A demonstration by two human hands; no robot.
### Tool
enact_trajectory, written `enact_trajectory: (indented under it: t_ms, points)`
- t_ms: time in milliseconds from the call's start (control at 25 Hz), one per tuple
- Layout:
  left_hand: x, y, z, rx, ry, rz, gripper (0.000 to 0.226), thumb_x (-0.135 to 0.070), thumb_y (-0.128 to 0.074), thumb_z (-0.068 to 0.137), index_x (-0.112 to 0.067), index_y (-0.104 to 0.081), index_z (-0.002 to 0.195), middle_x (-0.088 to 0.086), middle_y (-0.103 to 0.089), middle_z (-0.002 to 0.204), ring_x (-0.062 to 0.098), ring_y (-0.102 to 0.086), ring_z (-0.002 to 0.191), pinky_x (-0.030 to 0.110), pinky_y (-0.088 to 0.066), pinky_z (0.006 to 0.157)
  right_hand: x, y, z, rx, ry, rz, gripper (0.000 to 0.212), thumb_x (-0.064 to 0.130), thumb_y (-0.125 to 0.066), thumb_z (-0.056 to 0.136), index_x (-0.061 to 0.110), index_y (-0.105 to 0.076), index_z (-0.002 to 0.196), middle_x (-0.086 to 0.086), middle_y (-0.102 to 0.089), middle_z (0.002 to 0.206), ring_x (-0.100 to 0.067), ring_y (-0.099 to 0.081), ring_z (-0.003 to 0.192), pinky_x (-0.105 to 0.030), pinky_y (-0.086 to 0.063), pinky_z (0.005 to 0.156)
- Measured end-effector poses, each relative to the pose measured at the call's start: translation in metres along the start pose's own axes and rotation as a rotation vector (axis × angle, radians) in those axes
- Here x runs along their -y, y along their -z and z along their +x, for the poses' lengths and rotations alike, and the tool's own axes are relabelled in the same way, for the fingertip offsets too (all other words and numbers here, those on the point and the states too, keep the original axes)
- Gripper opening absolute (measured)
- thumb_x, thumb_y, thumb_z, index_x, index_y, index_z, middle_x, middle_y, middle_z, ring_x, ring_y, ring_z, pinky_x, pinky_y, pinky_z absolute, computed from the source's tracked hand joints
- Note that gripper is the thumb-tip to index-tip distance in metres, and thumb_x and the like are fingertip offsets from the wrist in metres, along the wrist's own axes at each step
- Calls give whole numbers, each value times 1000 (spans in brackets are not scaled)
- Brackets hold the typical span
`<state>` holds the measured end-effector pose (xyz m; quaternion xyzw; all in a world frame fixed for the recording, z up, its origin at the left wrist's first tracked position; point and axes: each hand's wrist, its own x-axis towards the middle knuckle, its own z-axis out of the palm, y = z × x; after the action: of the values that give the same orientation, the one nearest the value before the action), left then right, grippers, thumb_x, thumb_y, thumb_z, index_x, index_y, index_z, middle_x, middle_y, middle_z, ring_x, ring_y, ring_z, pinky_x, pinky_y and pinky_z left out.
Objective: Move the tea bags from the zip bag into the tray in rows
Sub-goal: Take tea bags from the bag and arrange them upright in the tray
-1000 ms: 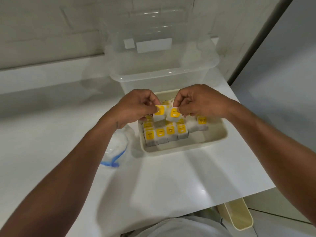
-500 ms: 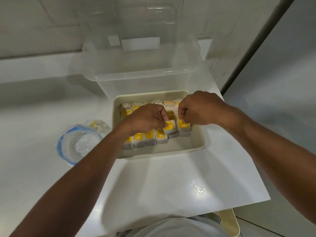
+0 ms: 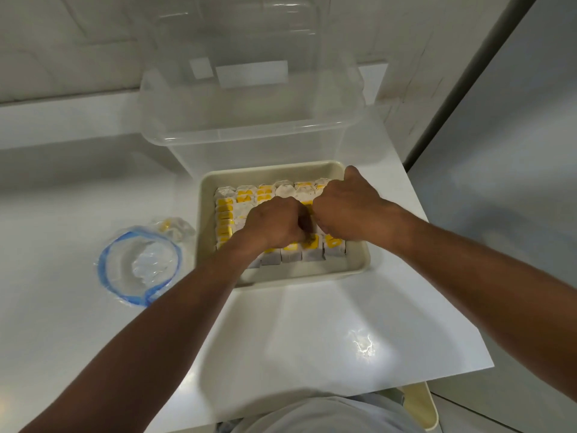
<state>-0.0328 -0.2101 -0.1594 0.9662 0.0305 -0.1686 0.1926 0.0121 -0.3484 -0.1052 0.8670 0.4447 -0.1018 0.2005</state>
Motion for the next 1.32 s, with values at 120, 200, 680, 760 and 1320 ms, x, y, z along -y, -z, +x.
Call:
enact_trajectory:
  t_ms: [120, 200, 680, 760, 1320]
  points:
    - [2, -2, 7, -40, 20, 19, 17, -41, -73, 78, -35, -74, 94, -10, -71, 92, 18, -64, 91, 25, -42, 64, -1, -2, 6, 7, -15, -65, 34, 10, -54, 88, 19, -38, 59, 7, -36, 65, -19, -33, 88, -43, -25, 92]
    - [4, -1, 9, -28, 19, 28, 21, -46, -75, 76, -33, -74, 93, -9, -72, 93, 18, -65, 93, 27, -44, 68, -3, -5, 8, 17, -16, -76, 34, 11, -53, 87, 21, -38, 58, 8, -39, 68, -20, -34, 90, -45, -27, 92]
    - [5, 2, 10, -23, -42, 44, 26, -50, -74, 77, -30, -72, 93, -11, -68, 89, 17, -63, 93, 26, -39, 64, -6, -11, 10, -32, -44, -66, 37, 13, -54, 88, 20, -34, 57, 7, -36, 69, -21, -37, 91, -46, -27, 89]
    - [6, 2, 7, -21, -56, 19, 31, -55, -73, 76, -31, -69, 95, -11, -65, 89, 18, -63, 95, 27, -40, 66, -7, -12, 8, -47, -49, -67, 29, 19, -56, 88, 20, -42, 63, 6, -44, 79, -22, -44, 100, -44, -27, 86]
    - [-1, -23, -7, -274, -27, 486, 97, -85, -66, 58, -18, -43, 125, 5, -49, 120, 26, -49, 109, 38, -43, 75, 8, -36, 9, -5, -86, -206, 82, 74, -72, 60, 23, -57, 122, 3, -57, 119, -23, -44, 117, -48, -26, 101]
